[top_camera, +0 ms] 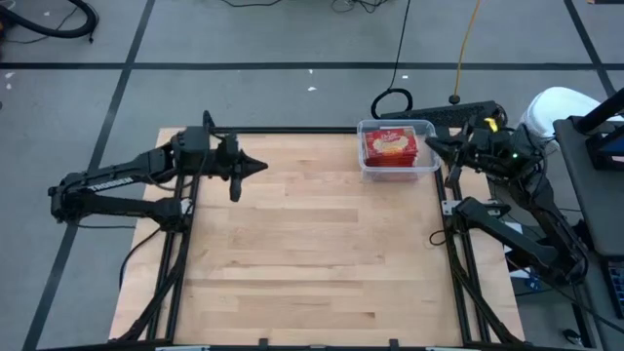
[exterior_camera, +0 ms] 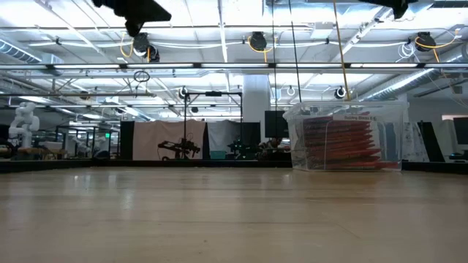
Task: Sort popcorn bags into baskets
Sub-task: Return to Home Position
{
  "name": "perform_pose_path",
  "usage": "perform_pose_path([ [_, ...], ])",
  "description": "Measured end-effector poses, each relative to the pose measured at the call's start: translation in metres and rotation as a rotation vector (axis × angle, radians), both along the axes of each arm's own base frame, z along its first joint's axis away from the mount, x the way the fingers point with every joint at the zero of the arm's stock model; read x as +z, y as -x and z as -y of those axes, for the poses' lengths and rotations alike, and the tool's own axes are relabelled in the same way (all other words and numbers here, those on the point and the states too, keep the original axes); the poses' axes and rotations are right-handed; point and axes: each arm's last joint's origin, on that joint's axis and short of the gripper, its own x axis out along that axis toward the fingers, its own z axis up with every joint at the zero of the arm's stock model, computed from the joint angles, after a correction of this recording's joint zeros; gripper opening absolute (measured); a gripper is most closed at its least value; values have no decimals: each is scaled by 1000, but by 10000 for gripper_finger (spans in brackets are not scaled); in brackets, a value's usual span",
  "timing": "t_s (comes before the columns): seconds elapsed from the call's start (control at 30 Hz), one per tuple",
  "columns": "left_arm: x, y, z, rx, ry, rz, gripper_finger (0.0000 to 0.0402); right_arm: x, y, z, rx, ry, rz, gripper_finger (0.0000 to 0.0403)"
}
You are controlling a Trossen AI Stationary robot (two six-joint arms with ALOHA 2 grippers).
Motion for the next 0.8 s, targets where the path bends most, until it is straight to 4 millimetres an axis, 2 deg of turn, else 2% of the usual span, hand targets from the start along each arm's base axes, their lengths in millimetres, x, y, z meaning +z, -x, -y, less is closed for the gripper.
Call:
perform_pose_path([
  [0.33,-38,22,15,-7,29,46,1,-38,-16,4,35,66,-24,0],
  [0.57,-40,26,20,-18,-20,49,1,-75,-38,2,75,91,27,0],
  [0.8,-40,25,21,-29,-63,43,1,-117,-55,-10,128,99,52,0],
])
